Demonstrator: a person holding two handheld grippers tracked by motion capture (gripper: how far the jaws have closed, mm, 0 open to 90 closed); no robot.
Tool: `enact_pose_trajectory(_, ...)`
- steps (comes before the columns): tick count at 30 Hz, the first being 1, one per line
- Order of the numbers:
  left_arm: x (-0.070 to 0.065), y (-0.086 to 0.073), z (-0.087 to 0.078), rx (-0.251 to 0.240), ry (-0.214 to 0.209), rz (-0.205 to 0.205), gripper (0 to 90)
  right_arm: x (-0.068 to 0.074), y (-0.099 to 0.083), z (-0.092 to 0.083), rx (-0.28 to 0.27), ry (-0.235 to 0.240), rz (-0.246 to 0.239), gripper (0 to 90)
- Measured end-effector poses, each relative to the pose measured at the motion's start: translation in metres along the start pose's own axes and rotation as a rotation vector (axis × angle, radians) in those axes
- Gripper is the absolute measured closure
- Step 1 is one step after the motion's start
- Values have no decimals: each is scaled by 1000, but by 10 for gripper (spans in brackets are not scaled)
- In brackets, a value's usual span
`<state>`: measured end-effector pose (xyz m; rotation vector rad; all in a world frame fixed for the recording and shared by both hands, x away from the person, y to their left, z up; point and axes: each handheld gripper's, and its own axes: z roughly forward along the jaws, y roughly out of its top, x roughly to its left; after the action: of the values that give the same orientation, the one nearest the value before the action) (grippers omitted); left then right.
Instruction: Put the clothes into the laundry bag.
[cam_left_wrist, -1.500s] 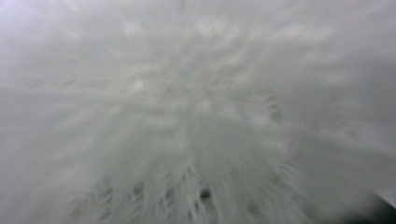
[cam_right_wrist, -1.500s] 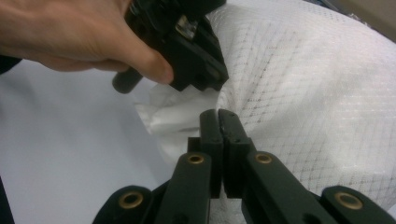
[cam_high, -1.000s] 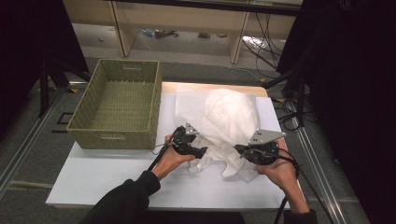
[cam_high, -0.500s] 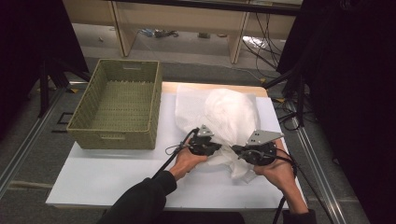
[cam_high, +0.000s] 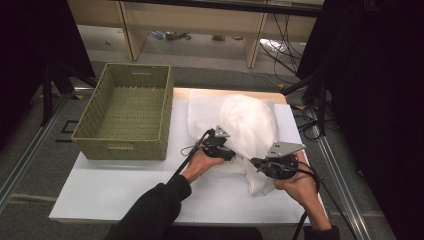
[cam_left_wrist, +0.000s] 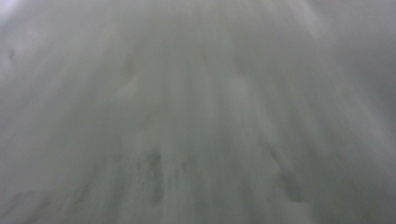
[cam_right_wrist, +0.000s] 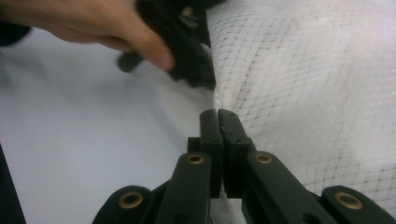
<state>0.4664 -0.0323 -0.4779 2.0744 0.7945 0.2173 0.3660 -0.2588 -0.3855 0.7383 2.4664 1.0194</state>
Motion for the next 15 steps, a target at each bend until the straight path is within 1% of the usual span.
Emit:
enact_pose_trajectory(1, 1, -4, -10, 10, -2, 3, 349, 1, 0, -1, 2, 0, 10, 900)
enact_pose_trajectory(2, 2, -11, -21, 12, 3, 4, 317, 1, 0, -2, 4, 0, 13, 900)
enact_pose_trajectory(3, 4, -16, -29, 18, -2, -3, 285, 0, 0, -2, 0, -2, 7, 900)
enact_pose_trajectory(4, 6, -26, -40, 57, -16, -20, 240, 0, 1, 1, -10, -2, -6, 900)
enact_pose_trajectory(5, 6, -26, -40, 57, -16, -20, 217, 0, 1, 1, -10, -2, -6, 900)
enact_pose_trajectory(6, 6, -34, -44, 82, -10, -6, 217, 2, 1, 1, 0, -5, 13, 900)
enact_pose_trajectory(7, 5, -38, -44, 94, -6, -7, 209, 2, 2, 2, 0, -1, -10, 900)
enact_pose_trajectory(8, 3, -46, -41, 123, -2, 14, 221, 4, 2, 3, 9, 3, 9, 900)
enact_pose_trajectory(9, 3, -46, -41, 123, -2, 14, 237, 4, 2, 3, 9, 3, 9, 900)
enact_pose_trajectory(10, -3, -46, -34, 91, 39, 75, 271, 3, 3, 5, 7, 15, -14, 900)
enact_pose_trajectory(11, -3, -46, -34, 91, 39, 75, 315, 3, 3, 5, 7, 15, -14, 900)
enact_pose_trajectory(12, -6, -45, -28, 59, 46, 109, 315, 4, 4, 4, 10, 8, -1, 900)
enact_pose_trajectory(13, -8, -43, -25, 42, 33, 109, 429, 5, 4, 4, 16, 4, 5, 900)
enact_pose_trajectory(14, -11, -41, -19, 13, 20, 112, 529, 5, 3, 4, 16, 4, 5, 900)
enact_pose_trajectory(15, -12, -38, -16, 3, 9, 126, 616, 5, 3, 5, 20, 14, 12, 900)
